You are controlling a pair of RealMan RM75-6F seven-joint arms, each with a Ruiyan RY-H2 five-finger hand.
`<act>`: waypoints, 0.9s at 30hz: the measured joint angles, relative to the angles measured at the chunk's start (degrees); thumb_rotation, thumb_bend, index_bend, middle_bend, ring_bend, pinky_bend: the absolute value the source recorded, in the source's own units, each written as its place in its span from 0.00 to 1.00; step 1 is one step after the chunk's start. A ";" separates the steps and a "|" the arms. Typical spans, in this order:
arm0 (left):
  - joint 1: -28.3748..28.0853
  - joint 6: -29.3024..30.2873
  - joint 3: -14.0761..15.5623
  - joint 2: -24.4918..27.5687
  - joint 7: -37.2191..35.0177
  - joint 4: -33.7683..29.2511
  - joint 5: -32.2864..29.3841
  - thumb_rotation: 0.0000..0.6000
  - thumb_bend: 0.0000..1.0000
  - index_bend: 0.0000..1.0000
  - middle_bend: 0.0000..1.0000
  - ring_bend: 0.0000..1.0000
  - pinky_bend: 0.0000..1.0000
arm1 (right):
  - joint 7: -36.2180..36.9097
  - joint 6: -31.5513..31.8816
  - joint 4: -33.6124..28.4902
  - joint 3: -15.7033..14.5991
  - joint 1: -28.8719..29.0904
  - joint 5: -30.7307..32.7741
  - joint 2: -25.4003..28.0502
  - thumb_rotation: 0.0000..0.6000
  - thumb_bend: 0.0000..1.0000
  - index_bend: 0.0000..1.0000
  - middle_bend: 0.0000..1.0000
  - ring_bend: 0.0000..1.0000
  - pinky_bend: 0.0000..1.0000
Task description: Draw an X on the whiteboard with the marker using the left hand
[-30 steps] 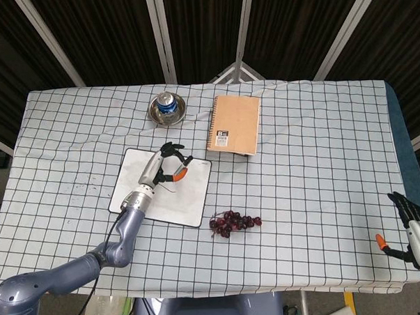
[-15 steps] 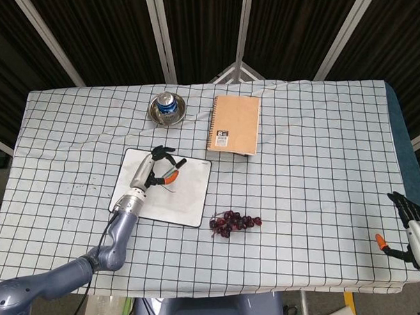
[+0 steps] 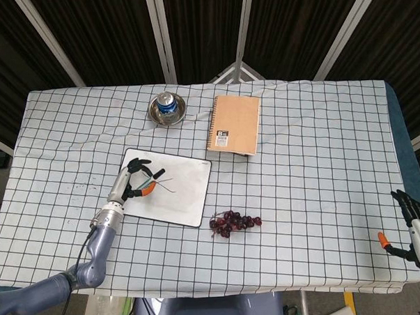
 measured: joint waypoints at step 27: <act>-6.16 0.43 -5.35 -3.63 2.64 -2.86 -0.99 1.00 0.55 0.72 0.20 0.00 0.00 | 1.51 -0.37 0.40 -0.19 0.15 -0.59 0.12 1.00 0.35 0.00 0.00 0.00 0.00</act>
